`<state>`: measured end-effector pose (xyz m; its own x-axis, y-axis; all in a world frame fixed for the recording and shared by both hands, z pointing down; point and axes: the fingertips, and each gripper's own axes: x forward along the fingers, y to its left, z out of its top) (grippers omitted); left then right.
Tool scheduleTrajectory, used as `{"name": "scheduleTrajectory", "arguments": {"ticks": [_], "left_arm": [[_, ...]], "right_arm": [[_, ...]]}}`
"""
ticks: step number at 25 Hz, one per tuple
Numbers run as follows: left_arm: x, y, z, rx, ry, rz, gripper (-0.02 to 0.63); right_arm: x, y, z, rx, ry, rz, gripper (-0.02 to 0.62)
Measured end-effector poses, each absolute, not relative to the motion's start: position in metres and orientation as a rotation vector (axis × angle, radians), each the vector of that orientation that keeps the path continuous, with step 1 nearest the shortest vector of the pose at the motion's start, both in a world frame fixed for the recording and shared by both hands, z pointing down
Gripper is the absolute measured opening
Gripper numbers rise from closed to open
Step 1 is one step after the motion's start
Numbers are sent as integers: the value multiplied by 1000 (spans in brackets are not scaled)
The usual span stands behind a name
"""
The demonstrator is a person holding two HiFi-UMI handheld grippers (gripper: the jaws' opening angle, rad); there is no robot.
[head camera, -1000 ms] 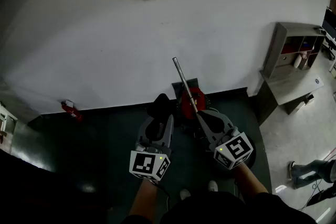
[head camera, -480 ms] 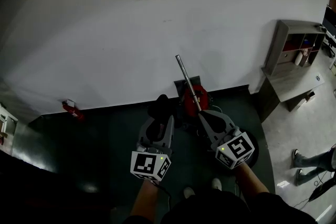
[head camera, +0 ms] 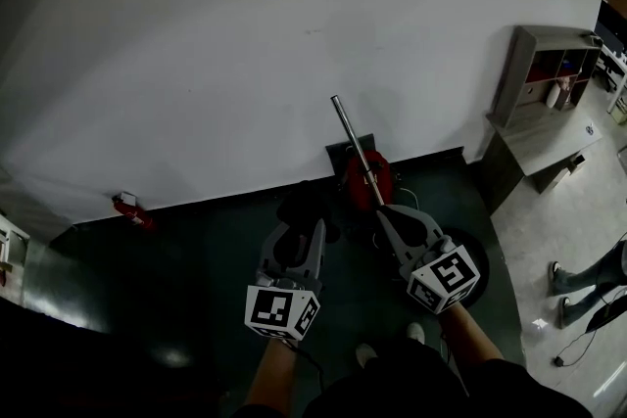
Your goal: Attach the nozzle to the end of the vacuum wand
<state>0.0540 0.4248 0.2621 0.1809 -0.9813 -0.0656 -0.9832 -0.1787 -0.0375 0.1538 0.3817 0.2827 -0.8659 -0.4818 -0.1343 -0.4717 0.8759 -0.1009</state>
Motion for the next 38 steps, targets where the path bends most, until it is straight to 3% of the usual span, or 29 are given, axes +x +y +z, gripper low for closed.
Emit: {"name": "scheduleTrajectory", "arguments": {"ticks": [12, 38], "left_arm": [[41, 383, 277, -2416, 1946, 61, 87], [13, 193, 299, -2404, 2044, -29, 87]], "right_arm": [[139, 345, 294, -785, 2911, -109, 17], [102, 154, 332, -666, 2946, -276, 17]]}}
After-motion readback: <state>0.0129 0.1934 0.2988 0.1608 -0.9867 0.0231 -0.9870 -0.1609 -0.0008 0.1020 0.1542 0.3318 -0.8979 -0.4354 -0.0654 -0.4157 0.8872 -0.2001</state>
